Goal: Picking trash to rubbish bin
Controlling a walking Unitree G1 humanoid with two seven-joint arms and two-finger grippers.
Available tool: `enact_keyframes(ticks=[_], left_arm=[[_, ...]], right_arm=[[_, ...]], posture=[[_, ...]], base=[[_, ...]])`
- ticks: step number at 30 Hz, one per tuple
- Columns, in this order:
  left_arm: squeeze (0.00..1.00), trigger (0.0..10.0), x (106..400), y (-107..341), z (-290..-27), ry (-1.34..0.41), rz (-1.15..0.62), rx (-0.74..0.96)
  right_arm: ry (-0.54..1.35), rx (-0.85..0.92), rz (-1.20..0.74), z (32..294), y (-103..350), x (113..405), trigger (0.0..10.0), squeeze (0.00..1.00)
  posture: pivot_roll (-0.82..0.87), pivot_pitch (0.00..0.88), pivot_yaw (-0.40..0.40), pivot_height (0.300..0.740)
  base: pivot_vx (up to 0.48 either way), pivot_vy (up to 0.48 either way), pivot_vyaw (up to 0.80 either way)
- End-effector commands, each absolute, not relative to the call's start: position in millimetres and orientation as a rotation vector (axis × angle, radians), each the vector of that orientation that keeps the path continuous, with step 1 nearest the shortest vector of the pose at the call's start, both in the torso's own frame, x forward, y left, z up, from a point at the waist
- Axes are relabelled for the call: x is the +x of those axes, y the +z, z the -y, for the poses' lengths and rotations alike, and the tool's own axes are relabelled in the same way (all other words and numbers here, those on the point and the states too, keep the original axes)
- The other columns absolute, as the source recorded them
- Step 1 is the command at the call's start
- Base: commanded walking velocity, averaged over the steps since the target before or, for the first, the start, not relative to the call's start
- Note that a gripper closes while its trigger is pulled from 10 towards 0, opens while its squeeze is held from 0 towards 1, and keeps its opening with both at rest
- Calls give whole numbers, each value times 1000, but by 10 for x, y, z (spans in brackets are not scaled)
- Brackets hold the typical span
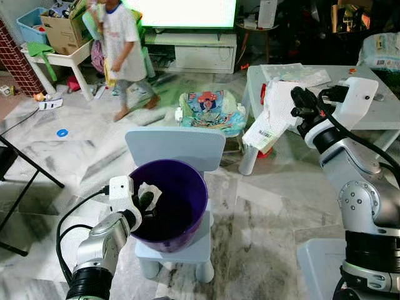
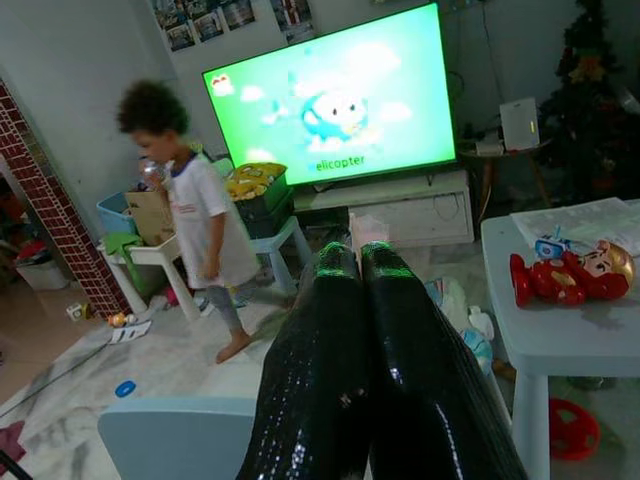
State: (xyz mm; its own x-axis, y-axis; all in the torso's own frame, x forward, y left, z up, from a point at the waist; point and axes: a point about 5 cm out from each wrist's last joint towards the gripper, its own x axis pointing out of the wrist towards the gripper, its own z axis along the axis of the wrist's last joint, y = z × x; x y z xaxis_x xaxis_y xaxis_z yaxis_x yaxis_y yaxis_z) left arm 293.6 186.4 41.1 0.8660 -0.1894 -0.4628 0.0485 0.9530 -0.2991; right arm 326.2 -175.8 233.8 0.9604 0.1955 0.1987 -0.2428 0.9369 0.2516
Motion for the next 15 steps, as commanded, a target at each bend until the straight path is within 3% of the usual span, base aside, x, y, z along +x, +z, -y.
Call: enact_keyframes(ticks=[1, 15], left_arm=[[1000, 10000, 2927, 422, -1942, -107, -500, -279], [1000, 10000, 2920, 483, -2055, -52, -480, -214]], right_arm=[[241, 275, 177, 1721, 2361, 3259, 0, 0], [245, 302, 176, 1656, 2301, 3292, 0, 0]], posture=[[-19, 100, -24, 740], [17, 81, 0, 740]], base=[[0, 0, 0], [0, 0, 0]])
